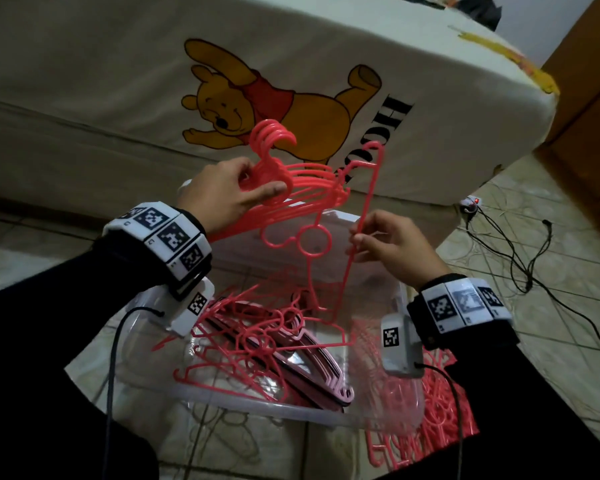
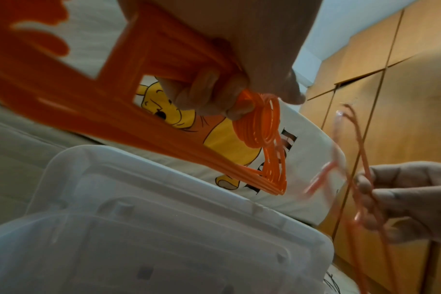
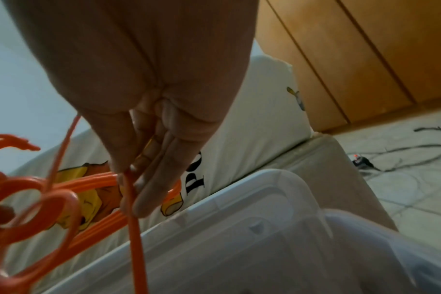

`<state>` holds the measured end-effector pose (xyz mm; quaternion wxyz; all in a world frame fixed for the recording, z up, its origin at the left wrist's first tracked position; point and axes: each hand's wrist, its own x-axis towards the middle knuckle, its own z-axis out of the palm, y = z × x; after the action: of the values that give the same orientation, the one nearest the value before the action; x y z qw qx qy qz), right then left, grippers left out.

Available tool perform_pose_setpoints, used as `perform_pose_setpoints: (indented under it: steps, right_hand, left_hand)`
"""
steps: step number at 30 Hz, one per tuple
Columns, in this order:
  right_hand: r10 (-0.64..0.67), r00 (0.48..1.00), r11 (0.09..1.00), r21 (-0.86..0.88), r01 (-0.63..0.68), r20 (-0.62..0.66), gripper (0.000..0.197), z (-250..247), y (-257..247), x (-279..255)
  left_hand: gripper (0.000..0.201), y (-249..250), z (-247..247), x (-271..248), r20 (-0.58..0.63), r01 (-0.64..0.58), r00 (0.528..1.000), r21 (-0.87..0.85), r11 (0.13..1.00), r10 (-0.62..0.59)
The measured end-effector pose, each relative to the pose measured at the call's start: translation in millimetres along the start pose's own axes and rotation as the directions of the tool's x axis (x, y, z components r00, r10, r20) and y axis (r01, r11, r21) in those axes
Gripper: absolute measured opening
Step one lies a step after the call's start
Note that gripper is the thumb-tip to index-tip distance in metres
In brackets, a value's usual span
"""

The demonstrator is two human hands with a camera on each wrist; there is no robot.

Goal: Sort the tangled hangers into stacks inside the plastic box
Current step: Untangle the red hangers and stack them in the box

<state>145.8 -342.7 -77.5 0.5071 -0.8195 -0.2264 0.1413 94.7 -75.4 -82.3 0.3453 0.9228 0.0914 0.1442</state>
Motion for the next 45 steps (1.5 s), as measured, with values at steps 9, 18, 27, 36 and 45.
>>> perform_pose_setpoints:
  steps: [9,18,27,36,45]
  right_hand:
    - [0.187,0.980,0.788,0.606,-0.106,-0.071,0.019,31.3,2.3,13.0]
    - [0.327,0.945,0.492,0.853,-0.175,0.005,0.021,58.6,7.1,21.5]
    - [0.383,0.924,0.638,0.717,-0.280,0.020,0.006,74.9,16.3,20.7]
    - [0.306,0.935,0.801,-0.579,-0.152,0.178,0.013,96.1,72.9,18.7]
    - [0.377,0.762,0.607,-0.762,0.226,0.526,0.026,163.0,115.2,12.2]
  left_hand:
    - [0.056,13.2,5.1,-7.6,0.005,-0.066,0.998,-0.116,0.991,0.067]
    - [0.070,20.8,19.9,-14.7,0.131,-0.021,0.988,-0.379,0.925,0.076]
    - [0.028,16.5,26.0,-17.8,0.139,-0.050,0.988,-0.104,0.993,0.065]
    - [0.051,15.2,19.5,-15.9,0.120,-0.030,0.992,-0.031,0.999,0.033]
    - [0.036,7.6,19.0,-11.0,0.106,-0.045,0.993,-0.014,0.999,0.046]
